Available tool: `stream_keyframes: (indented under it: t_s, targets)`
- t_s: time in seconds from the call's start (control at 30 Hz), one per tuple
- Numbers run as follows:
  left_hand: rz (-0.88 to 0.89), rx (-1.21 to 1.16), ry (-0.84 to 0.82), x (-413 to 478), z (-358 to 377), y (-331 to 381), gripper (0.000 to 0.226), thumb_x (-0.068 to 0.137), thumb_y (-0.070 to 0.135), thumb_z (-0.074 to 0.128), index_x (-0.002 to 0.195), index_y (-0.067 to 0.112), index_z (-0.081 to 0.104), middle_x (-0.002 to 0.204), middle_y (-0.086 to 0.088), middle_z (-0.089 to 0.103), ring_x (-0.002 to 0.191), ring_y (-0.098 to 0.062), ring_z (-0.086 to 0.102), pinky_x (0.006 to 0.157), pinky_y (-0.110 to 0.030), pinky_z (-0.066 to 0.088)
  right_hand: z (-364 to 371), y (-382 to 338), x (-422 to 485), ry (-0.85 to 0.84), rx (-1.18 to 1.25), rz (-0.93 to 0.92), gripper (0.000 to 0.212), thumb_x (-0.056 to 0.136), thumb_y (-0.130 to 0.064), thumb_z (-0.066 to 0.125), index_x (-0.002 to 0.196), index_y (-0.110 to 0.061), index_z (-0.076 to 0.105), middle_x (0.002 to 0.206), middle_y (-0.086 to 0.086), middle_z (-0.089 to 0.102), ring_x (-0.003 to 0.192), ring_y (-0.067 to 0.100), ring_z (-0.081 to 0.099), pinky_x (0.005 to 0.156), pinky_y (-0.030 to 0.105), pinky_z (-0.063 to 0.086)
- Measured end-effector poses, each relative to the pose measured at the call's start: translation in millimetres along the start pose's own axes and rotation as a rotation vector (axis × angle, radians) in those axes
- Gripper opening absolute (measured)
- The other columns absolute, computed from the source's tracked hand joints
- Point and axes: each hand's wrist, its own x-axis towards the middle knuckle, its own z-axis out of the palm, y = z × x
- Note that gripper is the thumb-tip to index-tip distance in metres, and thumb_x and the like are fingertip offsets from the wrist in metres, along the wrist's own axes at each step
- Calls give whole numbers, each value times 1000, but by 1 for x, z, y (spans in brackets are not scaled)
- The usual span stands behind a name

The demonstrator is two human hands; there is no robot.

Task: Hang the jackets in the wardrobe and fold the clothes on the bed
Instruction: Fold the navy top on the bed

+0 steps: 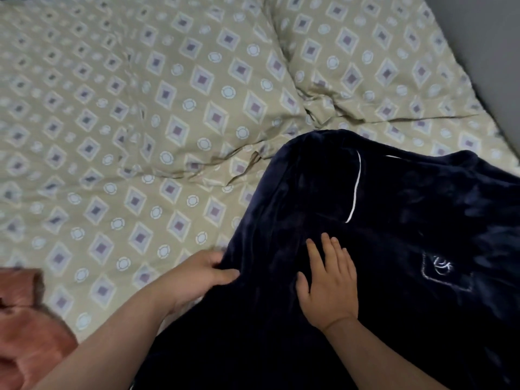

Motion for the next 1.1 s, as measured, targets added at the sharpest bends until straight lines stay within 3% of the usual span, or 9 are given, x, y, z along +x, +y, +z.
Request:
stream_keyframes:
  t_s: [0.1, 0.27, 0.4, 0.5, 0.6, 0.7, 0.8, 0.9, 1.1]
  targets:
    - [110, -249, 159, -15, -17, 22, 24, 77, 2, 66, 99, 10, 74, 99, -17, 75, 91, -33, 71, 83, -37, 54, -2, -1, 0, -10, -1, 2, 65, 91, -45, 37, 147, -14, 46, 156, 15, 36, 146, 30, 30, 121, 44, 13]
    - [410, 162, 726, -48, -119, 91, 21, 58, 24, 75, 68, 29, 57, 68, -3, 59, 64, -24, 55, 65, -38, 44, 0, -1, 0, -13, -48, -5, 64, 91, -45, 36, 145, -13, 49, 155, 16, 39, 146, 29, 30, 120, 42, 10]
    - [539, 610, 1028, -28, -171, 134, 40, 71, 10, 77, 93, 38, 58, 84, 0, 62, 78, -28, 62, 73, -37, 50, 4, 0, -1, 27, -60, -13, 63, 91, -44, 36, 144, -12, 49, 153, 17, 40, 144, 30, 31, 121, 40, 8]
    - [492, 873, 1094, 9, -155, 127, 54, 73, 5, 68, 125, 14, 60, 120, -24, 57, 113, -45, 51, 100, -49, 43, 5, -1, -1, 44, -53, -16, 64, 90, -44, 37, 144, -11, 50, 153, 17, 40, 144, 29, 29, 120, 40, 7]
    - [501, 727, 1114, 28, -115, 86, 54, 79, 12, 68, 131, 11, 54, 133, -21, 47, 126, -40, 39, 110, -43, 29, 6, 0, -1, 56, -56, -6, 65, 88, -44, 37, 143, -11, 51, 153, 17, 41, 143, 29, 29, 120, 40, 8]
    - [570, 391, 1144, 33, -75, 36, 17, 83, 18, 70, 94, 22, 59, 102, -2, 59, 102, -25, 54, 94, -37, 41, 6, -1, -2, 46, -75, -10, 65, 88, -44, 37, 142, -11, 52, 152, 17, 43, 143, 31, 34, 119, 41, 11]
    - [342, 48, 933, 36, -44, 2, 26, 89, 26, 65, 67, 24, 51, 62, 10, 58, 60, -8, 56, 59, -30, 49, -4, -4, 5, 65, 9, -2, 61, 86, -45, 40, 133, -11, 60, 144, 16, 51, 132, 34, 49, 113, 50, 30]
    - [139, -133, 835, 45, -43, -5, 25, 88, 28, 68, 72, 10, 65, 65, -4, 69, 64, -25, 65, 69, -44, 60, -19, -16, 33, 229, 178, -145, 47, 84, -39, 51, 117, -11, 67, 133, 12, 56, 116, 30, 56, 99, 53, 47]
    - [246, -698, 745, 58, -52, 4, 18, 91, 16, 71, 102, 12, 57, 101, -17, 68, 82, -18, 71, 74, -29, 59, -10, -101, 114, 19, 119, -330, 76, 91, -55, 40, 157, -23, 22, 166, 11, 10, 153, 25, 8, 123, 37, 2]
